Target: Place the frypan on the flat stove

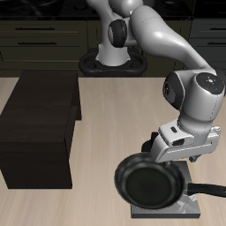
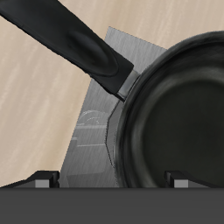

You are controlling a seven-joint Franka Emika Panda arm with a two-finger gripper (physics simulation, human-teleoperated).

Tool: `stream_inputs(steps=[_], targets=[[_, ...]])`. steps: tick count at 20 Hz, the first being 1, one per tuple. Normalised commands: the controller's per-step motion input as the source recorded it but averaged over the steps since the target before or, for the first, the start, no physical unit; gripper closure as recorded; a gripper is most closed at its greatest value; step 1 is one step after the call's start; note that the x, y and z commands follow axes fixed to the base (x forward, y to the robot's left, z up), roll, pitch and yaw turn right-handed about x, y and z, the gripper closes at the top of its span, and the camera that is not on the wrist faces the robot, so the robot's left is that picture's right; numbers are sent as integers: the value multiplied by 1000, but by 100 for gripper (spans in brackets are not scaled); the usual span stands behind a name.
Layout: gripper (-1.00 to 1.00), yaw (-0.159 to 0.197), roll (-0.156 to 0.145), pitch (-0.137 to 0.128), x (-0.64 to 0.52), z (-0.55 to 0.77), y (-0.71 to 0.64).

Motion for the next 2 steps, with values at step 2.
stream_inputs(steps=[2], targets=[[-100, -27, 111, 4, -417, 164, 265]])
